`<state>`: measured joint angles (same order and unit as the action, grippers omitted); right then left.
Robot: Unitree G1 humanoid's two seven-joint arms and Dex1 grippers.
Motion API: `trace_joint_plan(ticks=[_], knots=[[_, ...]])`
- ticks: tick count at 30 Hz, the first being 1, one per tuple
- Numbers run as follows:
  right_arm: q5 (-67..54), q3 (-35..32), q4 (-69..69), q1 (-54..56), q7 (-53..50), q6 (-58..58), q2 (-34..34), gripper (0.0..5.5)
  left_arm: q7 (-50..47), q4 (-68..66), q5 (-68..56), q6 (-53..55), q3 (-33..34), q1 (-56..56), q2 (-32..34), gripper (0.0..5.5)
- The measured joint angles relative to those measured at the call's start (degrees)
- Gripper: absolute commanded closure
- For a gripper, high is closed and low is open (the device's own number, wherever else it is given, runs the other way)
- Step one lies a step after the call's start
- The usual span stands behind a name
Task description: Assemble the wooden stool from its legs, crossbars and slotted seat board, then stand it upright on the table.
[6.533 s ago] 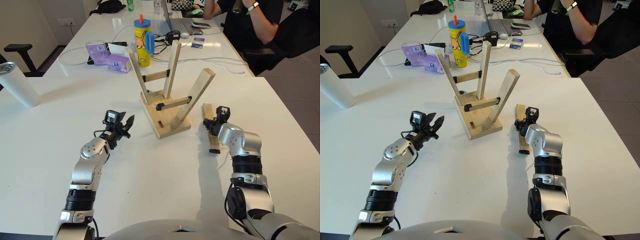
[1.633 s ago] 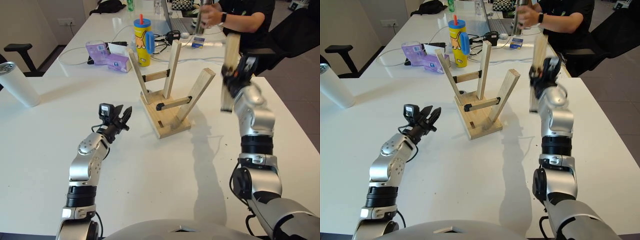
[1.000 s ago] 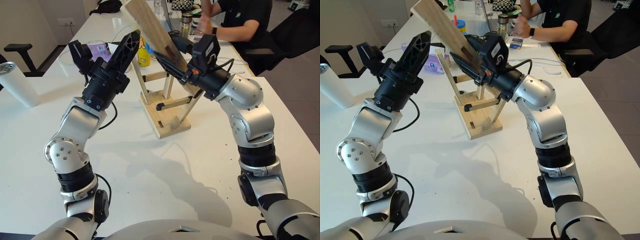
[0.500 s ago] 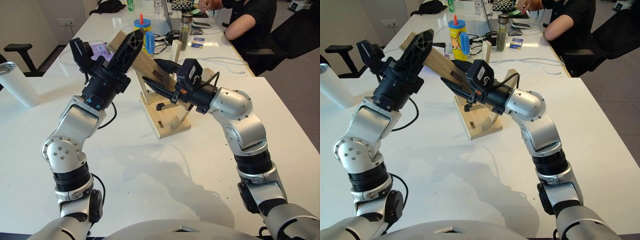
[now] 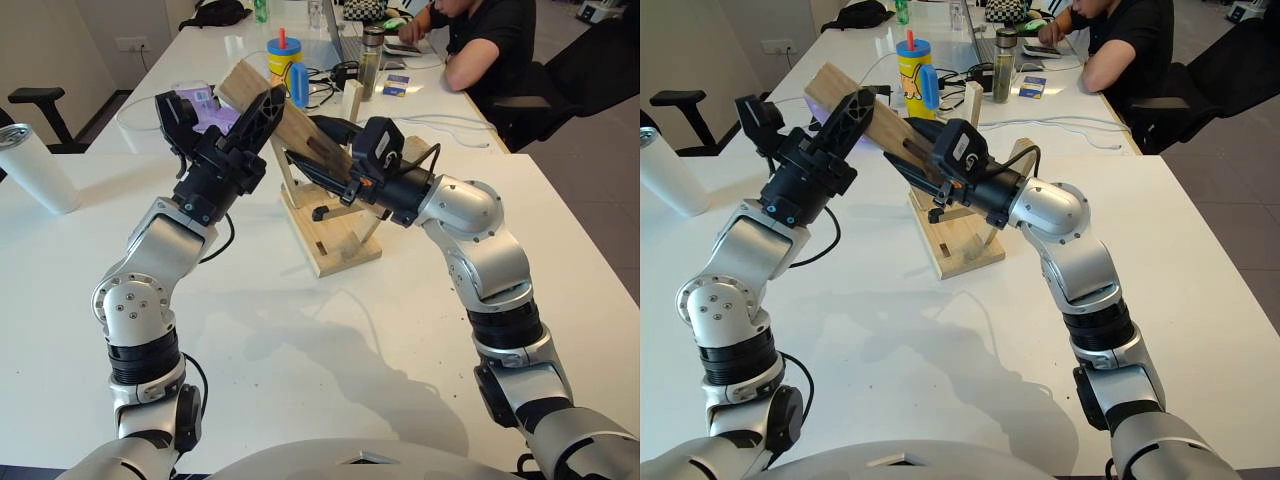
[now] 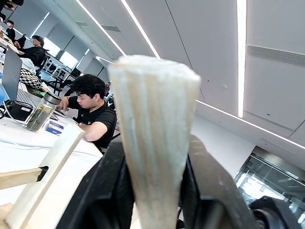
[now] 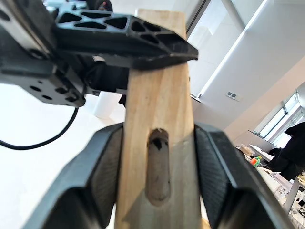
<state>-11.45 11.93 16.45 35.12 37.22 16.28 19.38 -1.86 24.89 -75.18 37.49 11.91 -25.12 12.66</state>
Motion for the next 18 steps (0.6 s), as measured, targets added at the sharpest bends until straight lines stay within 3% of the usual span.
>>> trace_joint_plan(ticks=[2,7,18], knots=[[0.01,-0.01,0.0,-0.04,0.17,-0.03,0.19,2.42,-0.18,-0.66,1.09,-0.43,0.07,0.26,0.0,4.48],[-1.59,-0.92,0.16,-0.28,0.26,1.61,-0.06,2.4,-1.07,-2.87,3.85,-2.14,1.04,0.39,-0.12,4.48],[-8.42,-16.17,-0.4,-0.55,-15.78,14.12,-3.9,2.4,-2.56,-6.63,13.41,-6.26,5.12,0.6,0.24,4.48]])
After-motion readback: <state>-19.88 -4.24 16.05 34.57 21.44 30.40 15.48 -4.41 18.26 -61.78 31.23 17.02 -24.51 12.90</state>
